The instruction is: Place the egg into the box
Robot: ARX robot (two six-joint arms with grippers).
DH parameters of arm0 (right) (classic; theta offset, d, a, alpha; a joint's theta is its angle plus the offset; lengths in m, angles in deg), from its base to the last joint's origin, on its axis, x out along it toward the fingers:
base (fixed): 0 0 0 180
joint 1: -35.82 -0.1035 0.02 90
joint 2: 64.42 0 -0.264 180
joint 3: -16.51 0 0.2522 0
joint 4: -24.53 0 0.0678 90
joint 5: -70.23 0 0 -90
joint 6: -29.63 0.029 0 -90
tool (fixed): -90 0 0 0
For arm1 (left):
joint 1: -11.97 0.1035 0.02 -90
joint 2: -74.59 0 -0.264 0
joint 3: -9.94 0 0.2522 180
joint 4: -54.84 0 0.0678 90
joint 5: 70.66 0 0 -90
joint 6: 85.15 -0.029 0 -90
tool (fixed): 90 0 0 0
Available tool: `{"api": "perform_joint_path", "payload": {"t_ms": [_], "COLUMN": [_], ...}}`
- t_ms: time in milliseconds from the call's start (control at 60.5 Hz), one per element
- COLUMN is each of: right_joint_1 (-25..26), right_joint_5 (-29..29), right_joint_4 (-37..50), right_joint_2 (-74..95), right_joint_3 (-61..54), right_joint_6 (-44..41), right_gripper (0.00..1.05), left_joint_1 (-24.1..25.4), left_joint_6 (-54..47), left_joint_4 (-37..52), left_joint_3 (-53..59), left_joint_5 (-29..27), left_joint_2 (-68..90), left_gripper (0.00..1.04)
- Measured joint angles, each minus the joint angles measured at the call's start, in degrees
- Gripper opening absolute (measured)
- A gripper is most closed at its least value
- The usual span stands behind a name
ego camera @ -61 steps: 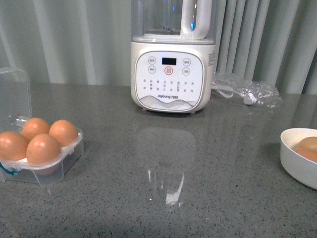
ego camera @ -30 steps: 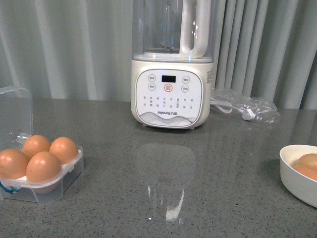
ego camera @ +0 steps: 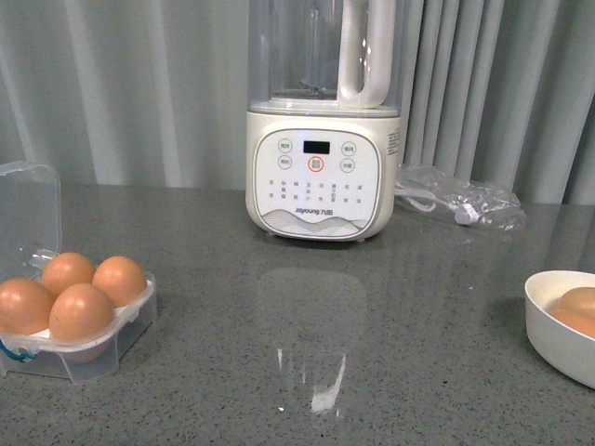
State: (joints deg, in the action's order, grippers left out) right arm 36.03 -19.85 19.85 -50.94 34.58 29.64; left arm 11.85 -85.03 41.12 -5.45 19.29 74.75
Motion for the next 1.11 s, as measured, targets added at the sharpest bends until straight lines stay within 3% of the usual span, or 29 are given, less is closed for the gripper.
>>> {"api": "perform_joint_path", "payload": {"t_ms": [198, 314, 810, 1107], "right_joint_1": [0.0, 0.0, 0.0, 0.0], "right_joint_5": [0.0, 0.0, 0.0, 0.0], "right_joint_4": [-1.1, -9.1, -9.2, -9.2], "right_joint_2": [-2.4, -10.1, -13.2, -13.2], "right_joint_3": [-1.3, -2.1, -4.0, -4.0], "right_joint_6": [0.0, 0.0, 0.0, 0.0], "right_gripper": [0.03, 0.03, 0.04, 0.54], "left_joint_1": [0.0, 0.0, 0.0, 0.0], "left_joint_6": [0.0, 0.0, 0.0, 0.0], "left_joint_4": [0.0, 0.0, 0.0, 0.0], "left_joint_3": [0.0, 0.0, 0.0, 0.0], "left_joint_5": [0.0, 0.0, 0.0, 0.0], "left_joint_2": [0.0, 0.0, 0.0, 0.0], "left_gripper": [0.98, 0.98, 0.98, 0.98]}}
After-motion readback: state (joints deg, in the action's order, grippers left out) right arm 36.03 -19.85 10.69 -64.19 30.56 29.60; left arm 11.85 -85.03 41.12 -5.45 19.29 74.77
